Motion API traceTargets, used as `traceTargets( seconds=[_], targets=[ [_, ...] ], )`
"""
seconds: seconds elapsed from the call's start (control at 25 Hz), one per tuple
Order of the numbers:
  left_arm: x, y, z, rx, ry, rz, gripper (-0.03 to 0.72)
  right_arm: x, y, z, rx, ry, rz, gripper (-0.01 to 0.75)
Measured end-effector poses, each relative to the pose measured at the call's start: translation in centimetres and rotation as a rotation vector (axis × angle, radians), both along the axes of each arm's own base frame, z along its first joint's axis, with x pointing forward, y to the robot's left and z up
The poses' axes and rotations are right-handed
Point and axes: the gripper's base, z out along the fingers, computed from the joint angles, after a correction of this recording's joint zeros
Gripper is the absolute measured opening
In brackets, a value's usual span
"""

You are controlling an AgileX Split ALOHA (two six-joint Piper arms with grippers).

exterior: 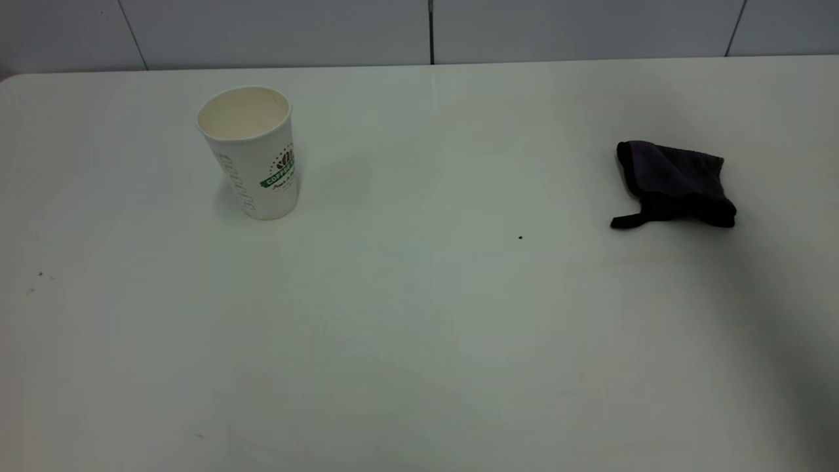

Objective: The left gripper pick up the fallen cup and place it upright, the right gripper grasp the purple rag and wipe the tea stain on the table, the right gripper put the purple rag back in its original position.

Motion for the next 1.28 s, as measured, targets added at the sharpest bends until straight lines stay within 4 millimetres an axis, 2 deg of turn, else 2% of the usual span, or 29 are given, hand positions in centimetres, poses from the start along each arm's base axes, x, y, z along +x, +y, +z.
traceTargets(
  seconds=[0.16,0.28,0.44,0.56,0.72,0.88,1.08,1.28],
  targets=[
    [0.0,0.0,0.0,0.000,0.000,0.000,0.472,-7.8,-1.3,3.7,0.015,-0.066,-0.005,0.726],
    [0.0,0.0,0.0,0.000,0.000,0.000,0.472,-13.5,-2.4,4.7,0.026,-0.110,-0.013,0.723],
    [0.0,0.0,0.0,0.000,0.000,0.000,0.472,-20.1,-3.6,4.0,0.038,-0.146,-0.030,0.715],
    [0.0,0.0,0.0,0.000,0.000,0.000,0.472,-23.8,-4.3,2.3,0.045,-0.158,-0.054,0.710],
    [0.0,0.0,0.0,-0.001,0.000,0.001,0.472,-27.5,-5.0,-0.3,0.064,-0.235,-0.063,0.702],
    [0.0,0.0,0.0,-0.001,0.000,0.001,0.472,-30.0,-5.4,-2.9,0.085,-0.316,-0.061,0.696],
    [0.0,0.0,0.0,0.000,0.000,0.000,0.472,-31.5,-5.7,-4.8,0.089,-0.337,-0.060,0.684],
    [0.0,0.0,0.0,0.000,0.000,0.000,0.472,-31.6,-5.7,-5.2,0.085,-0.332,-0.054,0.657]
  ],
)
